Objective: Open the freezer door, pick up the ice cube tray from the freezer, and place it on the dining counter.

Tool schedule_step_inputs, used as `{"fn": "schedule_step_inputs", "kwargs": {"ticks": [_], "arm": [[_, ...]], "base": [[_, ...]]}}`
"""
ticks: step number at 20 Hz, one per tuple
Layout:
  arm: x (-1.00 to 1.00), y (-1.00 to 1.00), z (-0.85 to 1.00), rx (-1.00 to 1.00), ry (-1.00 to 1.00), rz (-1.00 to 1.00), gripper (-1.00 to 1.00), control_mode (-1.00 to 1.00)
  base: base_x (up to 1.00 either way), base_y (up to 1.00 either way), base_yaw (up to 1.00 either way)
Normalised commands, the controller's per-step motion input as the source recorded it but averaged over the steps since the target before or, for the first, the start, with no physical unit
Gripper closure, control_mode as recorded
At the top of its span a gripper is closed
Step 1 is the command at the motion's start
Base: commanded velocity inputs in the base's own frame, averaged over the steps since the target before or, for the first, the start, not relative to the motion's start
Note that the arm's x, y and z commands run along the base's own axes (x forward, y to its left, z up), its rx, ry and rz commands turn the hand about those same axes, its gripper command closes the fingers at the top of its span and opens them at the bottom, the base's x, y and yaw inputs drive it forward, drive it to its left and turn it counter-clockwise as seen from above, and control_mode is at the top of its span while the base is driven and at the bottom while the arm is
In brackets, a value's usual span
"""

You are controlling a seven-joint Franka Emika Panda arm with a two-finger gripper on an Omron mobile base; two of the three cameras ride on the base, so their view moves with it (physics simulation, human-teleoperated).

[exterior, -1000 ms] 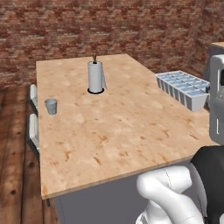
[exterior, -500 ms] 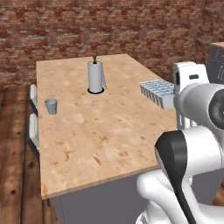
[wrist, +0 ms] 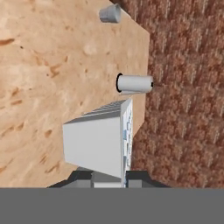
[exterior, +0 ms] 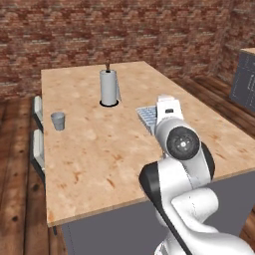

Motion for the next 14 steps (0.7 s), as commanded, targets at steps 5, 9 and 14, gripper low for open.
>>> {"fn": "schedule_step_inputs", "kwargs": {"ticks": [5, 9, 14], "arm": [[0.67, 0.18, -0.65, 0.01, 0.08, 0.0, 1.0, -1.0], [0.68, 0.11, -0.53, 0.02, 0.11, 0.0, 1.0, -1.0], [0.69, 0.16, -0.45, 0.01, 0.14, 0.0, 1.0, -1.0]], "base": [[0.0, 0.0, 0.0], [0.0, 0.0, 0.0], [0.0, 0.0, 0.0]]}}
